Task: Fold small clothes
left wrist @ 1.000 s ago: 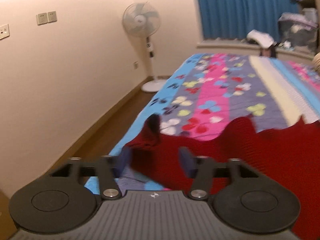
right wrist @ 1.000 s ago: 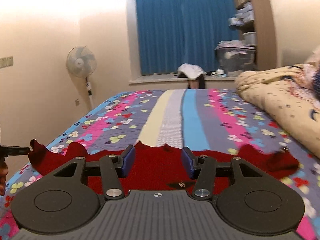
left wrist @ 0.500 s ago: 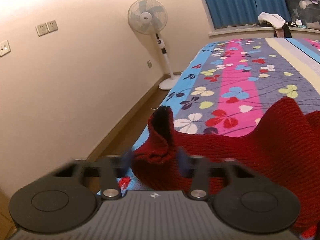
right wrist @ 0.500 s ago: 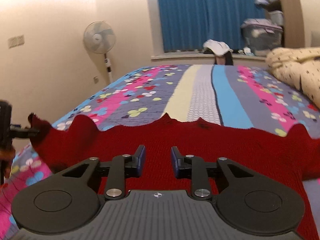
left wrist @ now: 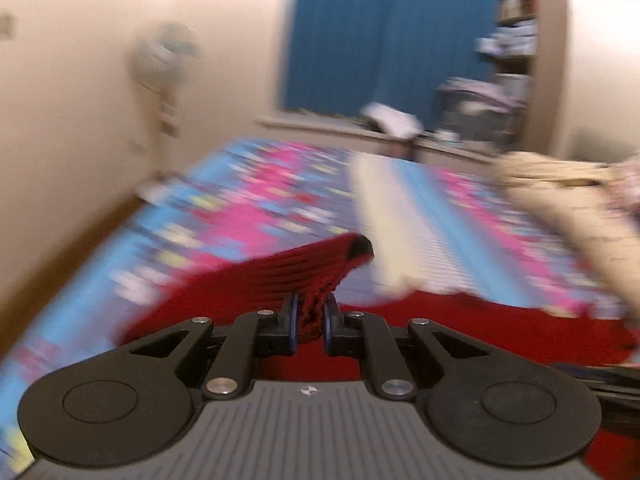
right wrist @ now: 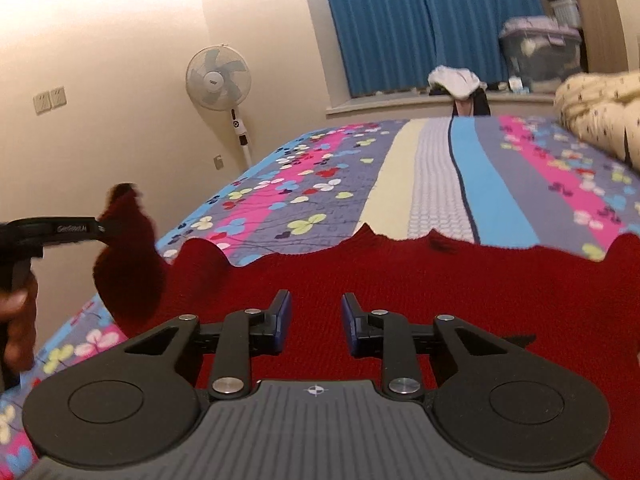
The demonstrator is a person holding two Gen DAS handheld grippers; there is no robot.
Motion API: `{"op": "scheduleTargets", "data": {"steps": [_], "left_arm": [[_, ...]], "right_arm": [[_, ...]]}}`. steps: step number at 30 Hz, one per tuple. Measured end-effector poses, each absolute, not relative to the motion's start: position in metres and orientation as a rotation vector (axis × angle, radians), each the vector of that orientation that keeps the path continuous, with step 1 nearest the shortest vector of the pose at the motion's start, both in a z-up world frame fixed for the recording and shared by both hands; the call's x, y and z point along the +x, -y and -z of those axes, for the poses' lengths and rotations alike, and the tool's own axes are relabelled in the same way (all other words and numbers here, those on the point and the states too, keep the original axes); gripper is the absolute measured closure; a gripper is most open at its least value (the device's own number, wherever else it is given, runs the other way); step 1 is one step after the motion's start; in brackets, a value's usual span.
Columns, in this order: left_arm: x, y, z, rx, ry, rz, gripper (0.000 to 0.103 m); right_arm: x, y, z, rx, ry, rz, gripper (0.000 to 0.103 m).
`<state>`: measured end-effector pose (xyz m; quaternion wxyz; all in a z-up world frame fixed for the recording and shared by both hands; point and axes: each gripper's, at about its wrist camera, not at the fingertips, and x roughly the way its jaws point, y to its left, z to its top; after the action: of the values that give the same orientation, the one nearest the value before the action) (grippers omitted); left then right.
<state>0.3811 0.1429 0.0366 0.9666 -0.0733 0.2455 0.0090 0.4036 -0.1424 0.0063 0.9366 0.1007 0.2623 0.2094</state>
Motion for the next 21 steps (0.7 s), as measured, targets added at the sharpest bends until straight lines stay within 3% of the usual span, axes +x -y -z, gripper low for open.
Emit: {"op": "scheduleTargets", "data": {"steps": [2, 4, 5, 10, 15, 21], "left_arm": [[0.383, -0.117, -0.028, -0.244, -0.571, 0.111, 0.087], [0.388, -0.104, -0.019, -0.329, -0.655, 0.177, 0.068], [0.389, -0.105, -0.017, -0.378, -0.685, 0.192, 0.064], [0.373, -0.153, -0.029, -0.415, -0.650, 0.105, 0.064], [0.378, -0.216, -0.014, -0.354, -0.723, -0.178, 0.066], [0.395, -0.264, -0.002, -0.467, -0.793, -0.320, 0.066]], "right_arm": [[0.407, 0.148, -0.005, 0.244, -0.554, -0.421, 0.074], [0.409, 0.154, -0.004, 0.289, -0.573, -0.406, 0.074], [0.411, 0.157, -0.003, 0.310, -0.580, -0.396, 0.074], [0.418, 0.170, 0.003, 0.379, -0.620, -0.350, 0.072], [0.424, 0.161, 0.022, 0.417, -0.695, -0.392, 0.071], [0.433, 0.140, 0.049, 0.501, -0.817, -0.474, 0.071]]}}
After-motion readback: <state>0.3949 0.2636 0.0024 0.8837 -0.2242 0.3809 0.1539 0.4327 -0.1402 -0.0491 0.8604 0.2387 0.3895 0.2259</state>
